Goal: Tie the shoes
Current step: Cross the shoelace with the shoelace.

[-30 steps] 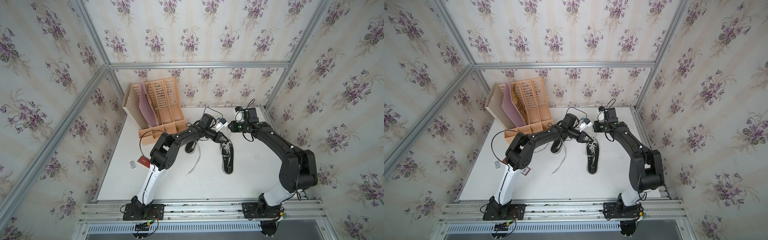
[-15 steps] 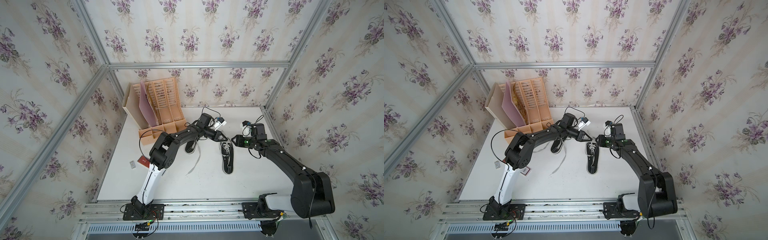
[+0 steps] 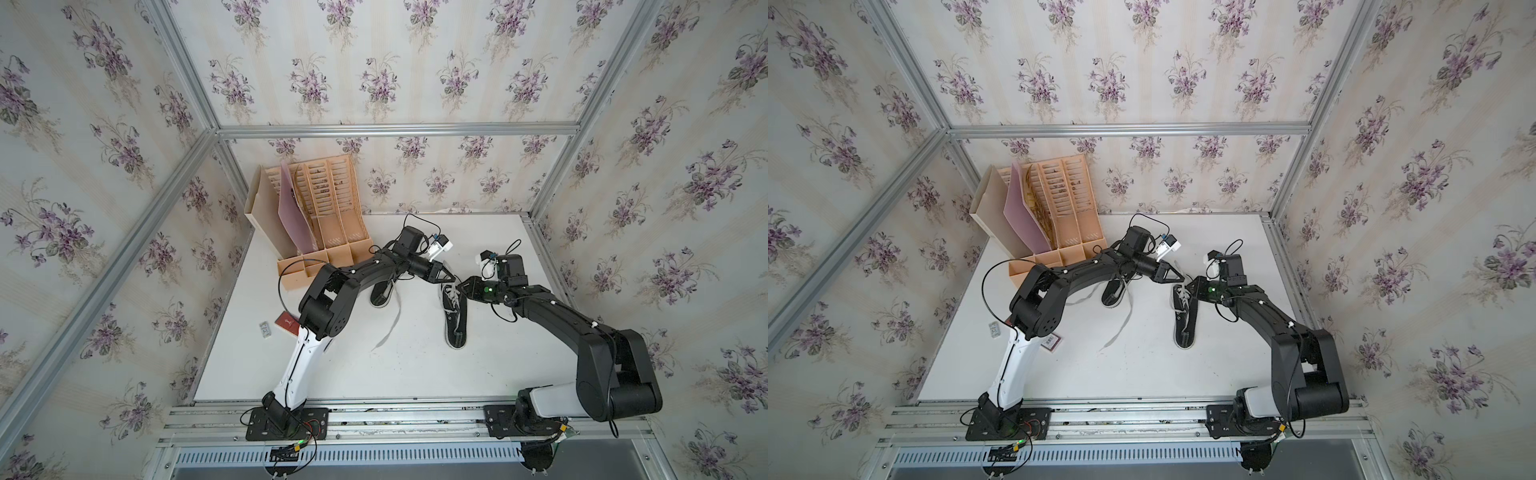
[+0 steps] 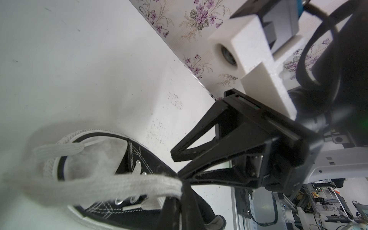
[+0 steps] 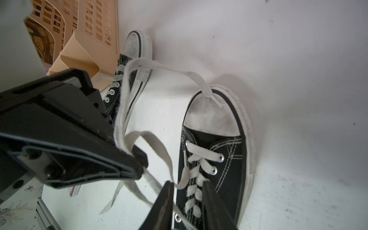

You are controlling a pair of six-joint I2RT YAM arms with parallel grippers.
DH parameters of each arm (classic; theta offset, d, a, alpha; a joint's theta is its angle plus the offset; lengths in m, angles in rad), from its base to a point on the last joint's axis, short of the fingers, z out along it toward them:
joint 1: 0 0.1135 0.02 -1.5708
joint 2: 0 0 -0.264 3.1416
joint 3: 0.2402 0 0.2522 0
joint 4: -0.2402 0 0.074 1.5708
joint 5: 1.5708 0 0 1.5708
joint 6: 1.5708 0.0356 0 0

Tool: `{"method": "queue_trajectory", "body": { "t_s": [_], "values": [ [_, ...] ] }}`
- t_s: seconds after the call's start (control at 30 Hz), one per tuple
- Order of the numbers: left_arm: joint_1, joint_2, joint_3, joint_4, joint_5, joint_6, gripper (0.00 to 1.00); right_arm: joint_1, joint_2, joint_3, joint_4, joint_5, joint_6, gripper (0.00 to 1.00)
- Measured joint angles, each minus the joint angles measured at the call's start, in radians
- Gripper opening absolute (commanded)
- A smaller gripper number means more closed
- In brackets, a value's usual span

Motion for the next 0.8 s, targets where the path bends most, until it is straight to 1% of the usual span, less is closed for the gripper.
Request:
{"method": "queue_trajectory", "body": {
  "t_s": [0.23, 0.5, 0.8],
  "values": [
    [0.0, 0.0, -0.003, 0.011, 0.0, 0.0, 0.01, -0.001, 0.055, 0.021, 0.01, -0.038, -0.024, 0.32],
    [0.0, 0.0, -0.005, 0.012, 0.0, 0.0, 0.01, -0.001, 0.074, 0.021, 0.008, -0.098, -0.046, 0.33],
    [0.0, 0.0, -0.005, 0.011, 0.0, 0.0, 0.01, -0.001, 0.116, 0.028, 0.008, -0.127, -0.056, 0.32]
  ]
}}
